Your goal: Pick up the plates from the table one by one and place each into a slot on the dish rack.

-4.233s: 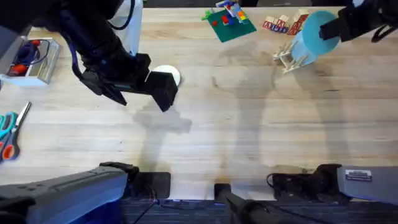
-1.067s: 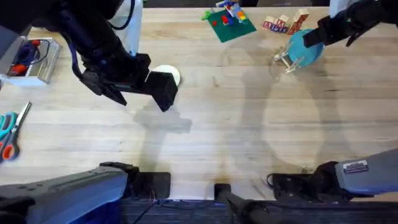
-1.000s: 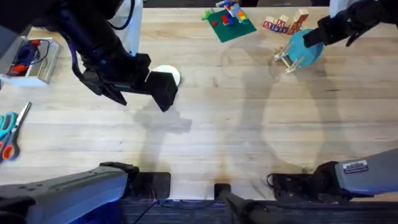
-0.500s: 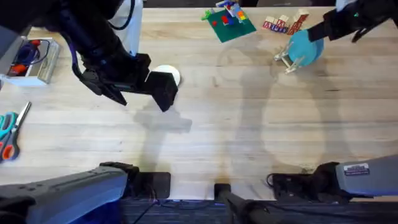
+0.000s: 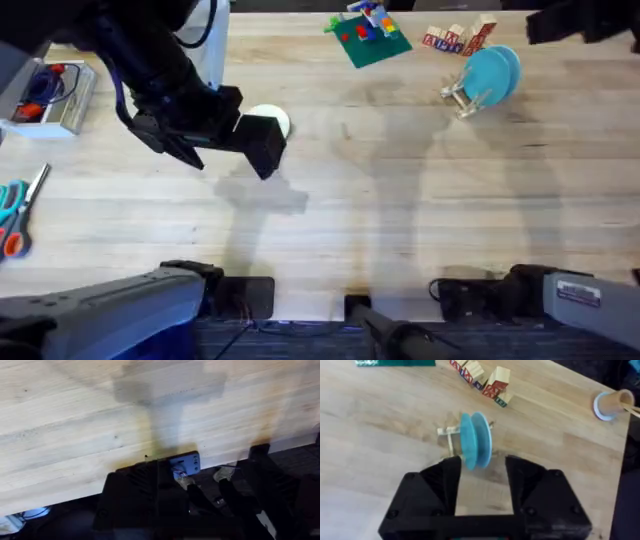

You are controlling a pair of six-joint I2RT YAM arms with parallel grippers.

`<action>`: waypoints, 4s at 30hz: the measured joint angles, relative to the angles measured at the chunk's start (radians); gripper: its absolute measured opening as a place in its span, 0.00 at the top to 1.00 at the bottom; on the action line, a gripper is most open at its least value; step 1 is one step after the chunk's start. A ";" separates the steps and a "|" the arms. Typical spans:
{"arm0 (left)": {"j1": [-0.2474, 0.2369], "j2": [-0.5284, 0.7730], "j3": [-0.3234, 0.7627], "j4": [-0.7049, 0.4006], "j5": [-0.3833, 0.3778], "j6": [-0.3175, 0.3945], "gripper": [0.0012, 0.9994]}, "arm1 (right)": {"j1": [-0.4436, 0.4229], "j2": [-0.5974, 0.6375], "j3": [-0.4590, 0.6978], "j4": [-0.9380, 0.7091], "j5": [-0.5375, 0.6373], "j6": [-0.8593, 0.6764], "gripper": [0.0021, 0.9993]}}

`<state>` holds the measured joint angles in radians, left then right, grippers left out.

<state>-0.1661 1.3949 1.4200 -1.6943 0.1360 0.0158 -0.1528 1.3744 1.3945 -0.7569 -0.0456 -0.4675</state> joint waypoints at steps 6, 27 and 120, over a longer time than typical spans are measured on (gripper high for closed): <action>0.000 0.000 0.000 0.000 0.000 0.000 0.01 | 0.000 -0.131 0.003 -0.145 0.000 0.008 0.35; 0.000 0.000 0.000 0.000 0.000 0.000 0.01 | 0.000 -0.237 0.004 -0.316 0.000 0.053 0.05; 0.390 0.421 -0.094 0.588 0.475 0.173 0.96 | 0.000 -0.237 0.004 -0.318 -0.001 0.078 0.00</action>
<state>0.2239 1.8154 1.3262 -1.1060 0.6106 0.1891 -0.1528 1.1371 1.3983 -1.0751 -0.0463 -0.3894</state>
